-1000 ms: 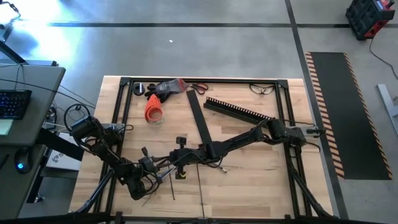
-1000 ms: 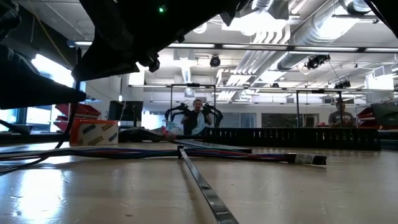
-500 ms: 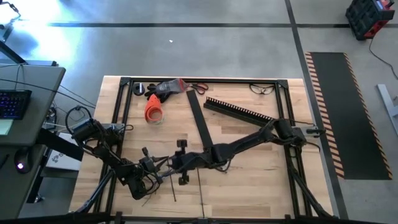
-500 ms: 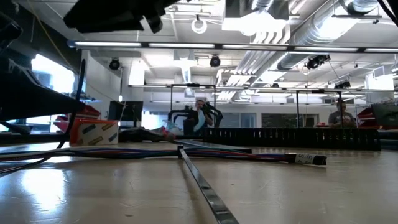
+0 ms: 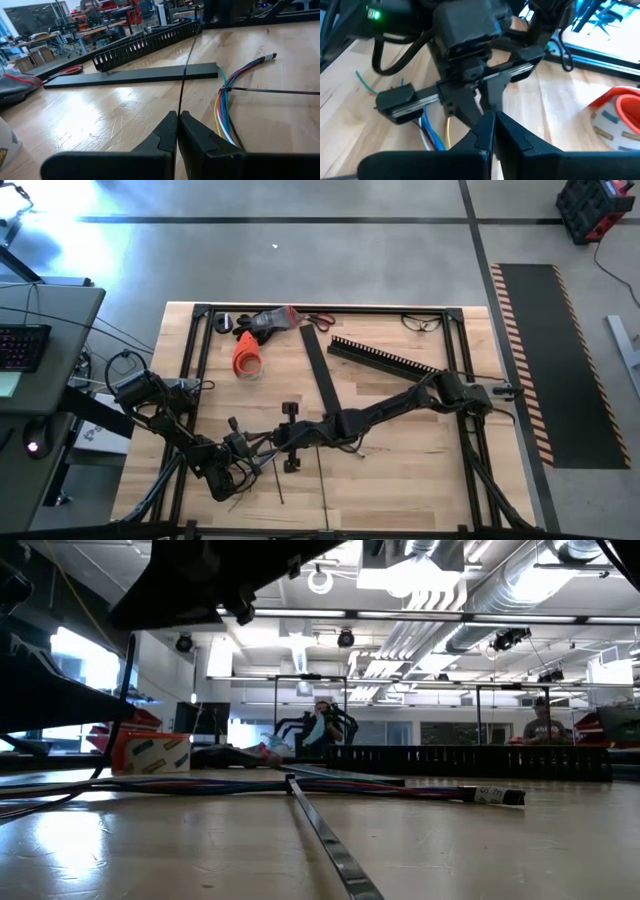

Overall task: Ziptie cables
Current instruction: Wrap the black zip tie on the cables

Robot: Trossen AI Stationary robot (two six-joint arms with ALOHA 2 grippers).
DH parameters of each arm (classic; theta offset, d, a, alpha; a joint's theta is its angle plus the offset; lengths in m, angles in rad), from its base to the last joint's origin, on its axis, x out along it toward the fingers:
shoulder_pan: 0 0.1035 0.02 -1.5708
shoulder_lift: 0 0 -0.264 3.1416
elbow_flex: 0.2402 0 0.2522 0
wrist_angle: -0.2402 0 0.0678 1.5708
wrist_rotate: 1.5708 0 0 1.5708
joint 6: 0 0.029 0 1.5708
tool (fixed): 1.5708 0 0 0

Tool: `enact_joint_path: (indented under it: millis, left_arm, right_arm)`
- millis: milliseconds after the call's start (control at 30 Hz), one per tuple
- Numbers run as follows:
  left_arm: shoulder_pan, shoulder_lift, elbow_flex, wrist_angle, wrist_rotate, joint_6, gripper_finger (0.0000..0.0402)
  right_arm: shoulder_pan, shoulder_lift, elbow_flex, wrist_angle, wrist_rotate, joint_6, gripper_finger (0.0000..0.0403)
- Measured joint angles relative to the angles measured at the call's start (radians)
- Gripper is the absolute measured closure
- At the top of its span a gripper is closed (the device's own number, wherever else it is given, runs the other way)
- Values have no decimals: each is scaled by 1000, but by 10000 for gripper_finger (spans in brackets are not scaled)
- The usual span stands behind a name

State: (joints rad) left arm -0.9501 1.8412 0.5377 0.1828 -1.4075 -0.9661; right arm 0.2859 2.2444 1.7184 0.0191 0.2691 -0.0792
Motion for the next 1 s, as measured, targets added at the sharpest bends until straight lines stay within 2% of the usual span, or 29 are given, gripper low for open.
enact_joint_path:
  millis: [367, 633, 1000]
  left_arm:
    - [-3, 0, 0, 10, -9, 7, 401]
    - [-5, -2, 1, 111, -8, 134, 401]
    - [-5, -2, 1, 123, -9, 143, 401]
  right_arm:
    - [-9, -2, 0, 4, 9, 19, 403]
    - [-17, 34, 1, 8, -12, 41, 403]
    - [-18, 46, 1, 40, -8, 30, 403]
